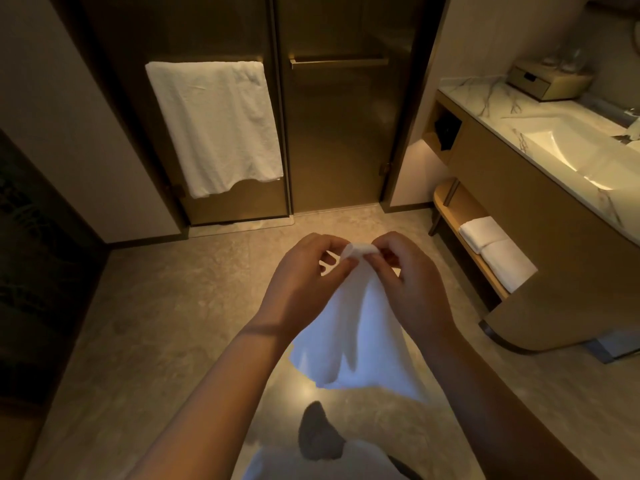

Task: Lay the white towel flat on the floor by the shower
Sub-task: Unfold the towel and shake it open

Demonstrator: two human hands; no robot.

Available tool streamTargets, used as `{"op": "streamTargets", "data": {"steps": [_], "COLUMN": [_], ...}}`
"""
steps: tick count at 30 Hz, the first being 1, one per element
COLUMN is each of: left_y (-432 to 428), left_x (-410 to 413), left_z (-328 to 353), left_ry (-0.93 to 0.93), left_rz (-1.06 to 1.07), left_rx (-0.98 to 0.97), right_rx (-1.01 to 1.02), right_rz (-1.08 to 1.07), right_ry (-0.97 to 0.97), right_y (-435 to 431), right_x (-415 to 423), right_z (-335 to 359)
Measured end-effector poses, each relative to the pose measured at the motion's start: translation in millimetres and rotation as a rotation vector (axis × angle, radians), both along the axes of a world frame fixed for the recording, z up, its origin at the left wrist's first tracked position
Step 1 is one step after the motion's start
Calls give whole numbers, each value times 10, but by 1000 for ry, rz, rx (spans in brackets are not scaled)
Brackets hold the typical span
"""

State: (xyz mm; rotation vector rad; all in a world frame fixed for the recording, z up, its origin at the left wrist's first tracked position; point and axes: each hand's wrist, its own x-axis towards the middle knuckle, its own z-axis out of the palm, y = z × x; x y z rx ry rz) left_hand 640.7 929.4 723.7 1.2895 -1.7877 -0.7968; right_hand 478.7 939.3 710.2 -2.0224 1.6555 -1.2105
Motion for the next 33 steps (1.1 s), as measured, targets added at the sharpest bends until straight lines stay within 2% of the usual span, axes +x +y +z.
{"op": "streamTargets", "data": {"steps": [4,11,14,23,30,33], "left_y": [50,51,53,95,214,210], "left_x": [-54,-94,-119,-112,-115,-120], "left_z": [-151,-112,-65,-119,-394,-383], "left_ry": [-36,57,103,52,-27,-33], "left_rz": [6,36,28,12,43,68], "left_rx": [46,6,-15,-70,83,72], "right_rx": [-34,-33,-56,-84,-107,-126], "right_rz": [-34,-41,12,-53,-42,-55], "right_ry": [-42,-101,-48,-127,-166,-164], "right_y": [53,105,134,200,237,250], "right_x": [-29,-104,-84,-49,-69,-89], "right_z": [23,133,175,212,295,322]}}
